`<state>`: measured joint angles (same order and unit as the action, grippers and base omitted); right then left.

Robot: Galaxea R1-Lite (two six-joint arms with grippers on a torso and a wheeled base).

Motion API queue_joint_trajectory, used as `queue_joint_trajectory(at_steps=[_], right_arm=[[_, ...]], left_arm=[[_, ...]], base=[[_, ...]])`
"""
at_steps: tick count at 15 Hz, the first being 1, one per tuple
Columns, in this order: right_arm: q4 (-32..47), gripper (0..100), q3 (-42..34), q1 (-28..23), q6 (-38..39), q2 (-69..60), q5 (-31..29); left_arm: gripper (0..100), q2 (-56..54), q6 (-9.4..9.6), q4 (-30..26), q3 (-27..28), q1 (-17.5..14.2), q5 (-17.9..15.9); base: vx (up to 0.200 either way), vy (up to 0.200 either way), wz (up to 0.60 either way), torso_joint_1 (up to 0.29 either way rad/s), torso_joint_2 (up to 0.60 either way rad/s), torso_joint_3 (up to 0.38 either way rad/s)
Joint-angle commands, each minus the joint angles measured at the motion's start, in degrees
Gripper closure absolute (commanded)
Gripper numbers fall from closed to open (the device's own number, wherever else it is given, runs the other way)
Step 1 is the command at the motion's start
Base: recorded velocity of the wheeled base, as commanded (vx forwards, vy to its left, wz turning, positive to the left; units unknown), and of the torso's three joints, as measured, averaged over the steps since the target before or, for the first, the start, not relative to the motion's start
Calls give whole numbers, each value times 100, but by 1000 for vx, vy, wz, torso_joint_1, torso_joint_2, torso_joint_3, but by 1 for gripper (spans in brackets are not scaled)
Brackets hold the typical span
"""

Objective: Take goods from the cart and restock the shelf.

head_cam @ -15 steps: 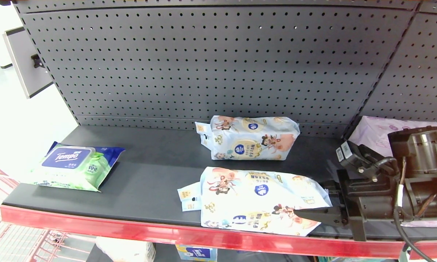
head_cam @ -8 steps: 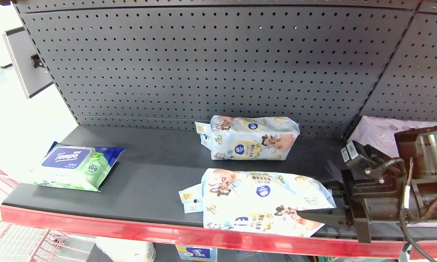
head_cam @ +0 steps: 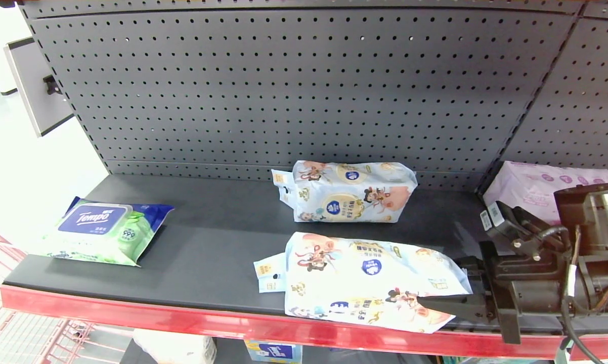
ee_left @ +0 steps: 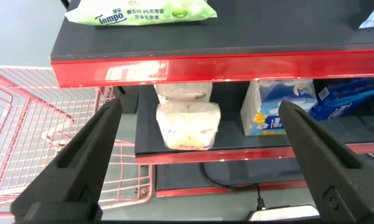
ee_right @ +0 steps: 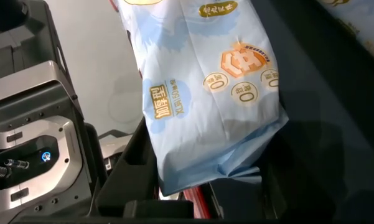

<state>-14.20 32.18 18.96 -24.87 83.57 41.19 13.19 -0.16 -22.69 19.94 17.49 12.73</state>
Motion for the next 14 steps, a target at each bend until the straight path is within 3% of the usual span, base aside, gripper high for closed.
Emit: queue_joint_trajectory(at_steps=[1,14], right_arm=[[5,100,16,-32,8,2,-6],[14,100,95,-15,-9,37,100]], left_arm=[[0,8,-2,1,-8,0,2],[0,8,-2,1,1,0,2]], base=[[0,0,0,0,0,0],[0,0,0,0,0,0]])
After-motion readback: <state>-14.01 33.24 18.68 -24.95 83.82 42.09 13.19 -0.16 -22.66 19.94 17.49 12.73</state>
